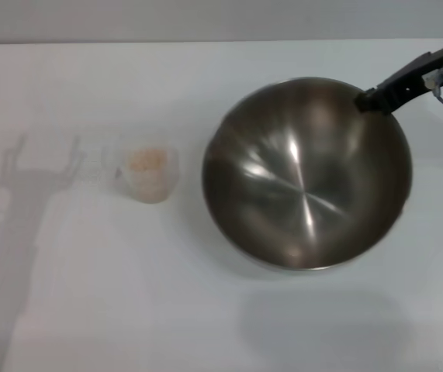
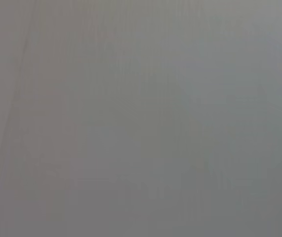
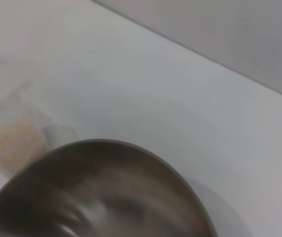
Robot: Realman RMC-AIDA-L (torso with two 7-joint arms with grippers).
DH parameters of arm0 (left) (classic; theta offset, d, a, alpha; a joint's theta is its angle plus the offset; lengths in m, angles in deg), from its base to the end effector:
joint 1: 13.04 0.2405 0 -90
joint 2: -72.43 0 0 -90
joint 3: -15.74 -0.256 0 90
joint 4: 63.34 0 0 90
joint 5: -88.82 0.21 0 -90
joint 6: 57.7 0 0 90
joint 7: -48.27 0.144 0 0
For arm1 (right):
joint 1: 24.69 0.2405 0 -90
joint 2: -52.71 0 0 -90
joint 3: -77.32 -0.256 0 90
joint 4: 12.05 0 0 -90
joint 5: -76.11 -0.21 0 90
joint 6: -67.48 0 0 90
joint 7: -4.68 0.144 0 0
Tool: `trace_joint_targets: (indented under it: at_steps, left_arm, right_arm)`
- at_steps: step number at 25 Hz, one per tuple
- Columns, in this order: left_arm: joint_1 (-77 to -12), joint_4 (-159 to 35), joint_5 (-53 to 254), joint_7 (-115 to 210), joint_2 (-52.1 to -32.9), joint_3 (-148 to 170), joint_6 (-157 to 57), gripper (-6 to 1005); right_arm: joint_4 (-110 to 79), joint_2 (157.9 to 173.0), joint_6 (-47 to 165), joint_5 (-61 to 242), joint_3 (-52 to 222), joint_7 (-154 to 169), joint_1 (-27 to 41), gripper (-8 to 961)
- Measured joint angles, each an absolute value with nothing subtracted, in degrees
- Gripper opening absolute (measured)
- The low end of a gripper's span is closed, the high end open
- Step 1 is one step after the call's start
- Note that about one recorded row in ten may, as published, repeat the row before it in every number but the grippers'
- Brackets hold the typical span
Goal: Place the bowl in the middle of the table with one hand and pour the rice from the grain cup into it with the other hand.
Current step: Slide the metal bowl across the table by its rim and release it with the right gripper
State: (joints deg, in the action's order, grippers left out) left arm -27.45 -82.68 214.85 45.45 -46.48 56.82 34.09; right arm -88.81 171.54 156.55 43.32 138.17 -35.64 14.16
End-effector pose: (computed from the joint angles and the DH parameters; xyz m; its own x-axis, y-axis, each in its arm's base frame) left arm -0.2952 0.2668 0.0059 0.5828 -0.4084 0.7026 0.7214 -0.1381 -0.6787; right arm 0.1735 0.3892 0.0535 0.7618 -0.6473 -0.0260 -0.5831 -0.6677 -0.4629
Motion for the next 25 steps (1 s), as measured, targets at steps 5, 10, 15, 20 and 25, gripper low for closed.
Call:
trace_joint_targets:
  at_steps: [5, 10, 15, 20, 25]
  left_arm:
    - [-27.18, -82.7, 214.85, 45.45, -46.48, 56.71, 34.58, 860]
    - [-27.16, -82.78, 214.85, 45.45, -46.48, 56.63, 34.82, 860]
    - [-27.23, -82.78, 214.85, 45.46, -46.48, 56.69, 34.94, 861]
    - [-27.45, -82.8, 214.85, 45.45, -46.53, 56.67, 34.94, 861]
    - [-27.67, -82.76, 214.85, 45.45, -46.57, 56.77, 34.94, 861]
  right_arm:
    - [-88.91, 171.54, 155.16, 40.28, 137.66, -35.98, 13.66, 23]
    - [-87.79, 171.53, 153.73, 39.62, 137.75, -36.45, 13.54, 28]
    - [-84.23, 171.53, 151.17, 39.02, 138.05, -37.38, 13.78, 33]
    - [-80.74, 171.5, 149.36, 38.4, 138.27, -37.9, 14.44, 38]
    - [-78.01, 171.4, 148.62, 39.02, 138.36, -37.89, 15.26, 44]
